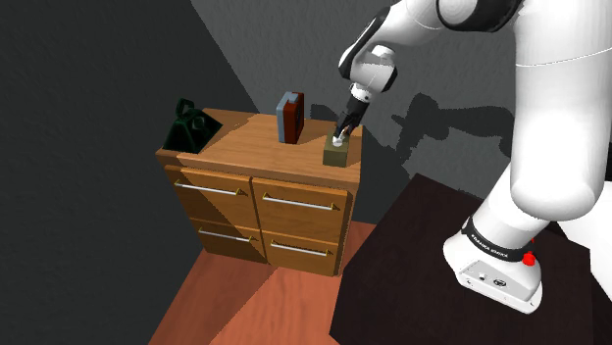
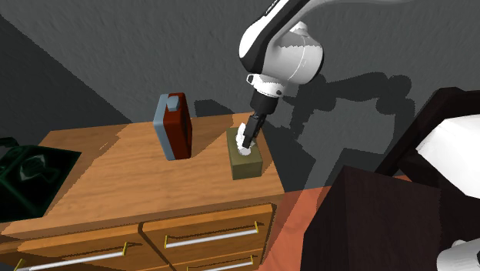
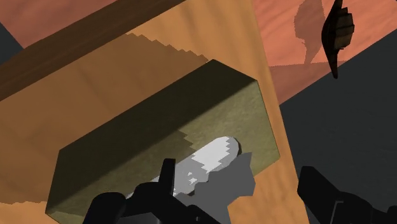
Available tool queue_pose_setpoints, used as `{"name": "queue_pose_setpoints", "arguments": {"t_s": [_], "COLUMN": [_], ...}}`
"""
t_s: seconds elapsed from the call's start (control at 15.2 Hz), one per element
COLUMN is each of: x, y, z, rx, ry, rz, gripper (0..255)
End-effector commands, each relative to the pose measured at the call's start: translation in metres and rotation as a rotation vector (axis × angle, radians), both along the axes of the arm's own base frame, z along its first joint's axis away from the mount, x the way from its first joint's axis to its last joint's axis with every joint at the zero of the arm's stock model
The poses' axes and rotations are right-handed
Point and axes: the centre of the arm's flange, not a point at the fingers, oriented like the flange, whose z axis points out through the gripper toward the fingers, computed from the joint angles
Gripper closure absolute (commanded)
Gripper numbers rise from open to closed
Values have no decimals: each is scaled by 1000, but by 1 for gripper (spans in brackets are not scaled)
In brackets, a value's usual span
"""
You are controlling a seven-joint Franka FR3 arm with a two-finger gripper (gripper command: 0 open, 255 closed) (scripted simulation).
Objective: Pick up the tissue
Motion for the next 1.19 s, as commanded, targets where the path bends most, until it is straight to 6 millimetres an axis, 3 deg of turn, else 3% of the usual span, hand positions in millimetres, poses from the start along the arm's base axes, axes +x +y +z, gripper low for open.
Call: {"name": "queue_pose_setpoints", "arguments": {"t_s": [0.0, 0.07, 0.66, 1.12], "x": [0, 0, 0, 0], "y": [0, 0, 0, 0], "z": [-2, -2, -2, 35], "rx": [0, 0, 0, 0], "ry": [-1, -1, -1, -1], "rz": [0, 0, 0, 0], "gripper": [0, 255, 255, 255]}}
